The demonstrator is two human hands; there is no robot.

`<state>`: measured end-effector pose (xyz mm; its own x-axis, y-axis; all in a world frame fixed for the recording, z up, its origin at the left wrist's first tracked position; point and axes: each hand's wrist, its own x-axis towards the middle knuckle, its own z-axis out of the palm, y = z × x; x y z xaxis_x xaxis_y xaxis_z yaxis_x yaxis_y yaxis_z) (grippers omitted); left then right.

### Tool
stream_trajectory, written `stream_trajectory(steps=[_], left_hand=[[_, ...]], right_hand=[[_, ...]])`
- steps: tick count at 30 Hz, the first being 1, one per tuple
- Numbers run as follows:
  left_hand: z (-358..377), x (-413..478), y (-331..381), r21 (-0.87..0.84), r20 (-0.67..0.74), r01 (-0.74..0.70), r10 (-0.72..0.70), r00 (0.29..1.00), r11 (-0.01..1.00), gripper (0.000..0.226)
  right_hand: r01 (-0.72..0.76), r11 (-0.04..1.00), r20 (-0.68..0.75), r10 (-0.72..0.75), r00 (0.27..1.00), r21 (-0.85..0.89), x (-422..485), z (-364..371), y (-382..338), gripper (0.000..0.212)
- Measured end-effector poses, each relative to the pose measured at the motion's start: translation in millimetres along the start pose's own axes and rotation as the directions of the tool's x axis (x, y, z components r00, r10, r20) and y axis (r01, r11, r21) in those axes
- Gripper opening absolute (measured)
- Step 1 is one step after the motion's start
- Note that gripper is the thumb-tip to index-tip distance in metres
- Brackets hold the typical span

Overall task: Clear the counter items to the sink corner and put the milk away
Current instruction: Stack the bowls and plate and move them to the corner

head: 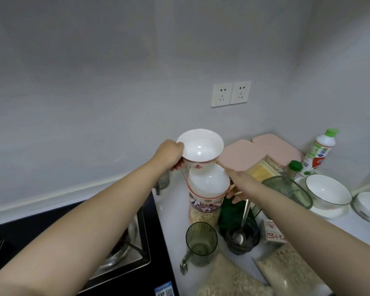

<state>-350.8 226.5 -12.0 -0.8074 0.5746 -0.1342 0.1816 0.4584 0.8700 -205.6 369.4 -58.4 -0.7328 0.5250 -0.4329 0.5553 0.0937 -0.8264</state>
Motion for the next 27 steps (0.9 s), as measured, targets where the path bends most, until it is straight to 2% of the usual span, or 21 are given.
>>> stream_trajectory(steps=[5, 8, 10, 12, 15, 18, 20, 24, 27], left_hand=[[16.1, -11.6, -3.3, 0.201, 0.090, -0.040, 0.023, 0.996, 0.979, 0.035], [26.0, -12.4, -4.4, 0.300, 0.109, -0.051, 0.019, 0.994, 0.953, 0.041], [28.0, -12.4, -3.4, 0.355, 0.092, -0.057, 0.026, 0.995, 0.933, 0.041], [29.8, -11.8, -4.6, 0.398, 0.096, -0.062, 0.026, 0.995, 0.915, 0.034], [30.8, -14.1, -8.0, 0.461, 0.102, -0.054, 0.008, 0.995, 0.886, 0.020], [28.9, -16.2, -13.7, 0.549, 0.027, -0.021, 0.008, 1.000, 0.836, 0.037], [28.3, -19.0, -18.5, 0.476, 0.046, 0.030, -0.059, 0.997, 0.879, 0.041], [35.8, -22.7, -28.2, 0.163, 0.199, 0.205, -0.235, 0.951, 0.965, 0.033], [47.0, -24.8, -31.9, -0.003, 0.210, 0.249, -0.243, 0.947, 0.968, 0.023]], right_hand=[[0.172, 0.981, -0.108, -0.163, 0.981, 0.090, -12.8, -23.3, -11.8, 0.043], [0.244, 0.965, -0.059, -0.250, 0.967, -0.094, -21.5, -21.0, -13.3, 0.033], [0.270, 0.945, -0.075, -0.288, 0.955, -0.187, -23.0, -14.3, -12.2, 0.034], [0.270, 0.935, -0.136, -0.305, 0.943, -0.230, -20.9, -9.2, -9.8, 0.033], [0.236, 0.945, -0.186, -0.279, 0.942, -0.224, -15.6, -3.9, -4.9, 0.018], [0.207, 0.963, -0.221, -0.242, 0.945, -0.173, -12.6, -1.4, -2.5, 0.015], [0.174, 0.973, -0.195, -0.203, 0.960, -0.152, -11.8, -0.5, -3.0, 0.016], [0.103, 0.994, -0.060, -0.105, 0.993, -0.033, -12.1, 9.0, -3.1, 0.019], [0.102, 0.992, -0.046, -0.106, 0.993, -0.073, -9.5, 14.6, -2.9, 0.024]])
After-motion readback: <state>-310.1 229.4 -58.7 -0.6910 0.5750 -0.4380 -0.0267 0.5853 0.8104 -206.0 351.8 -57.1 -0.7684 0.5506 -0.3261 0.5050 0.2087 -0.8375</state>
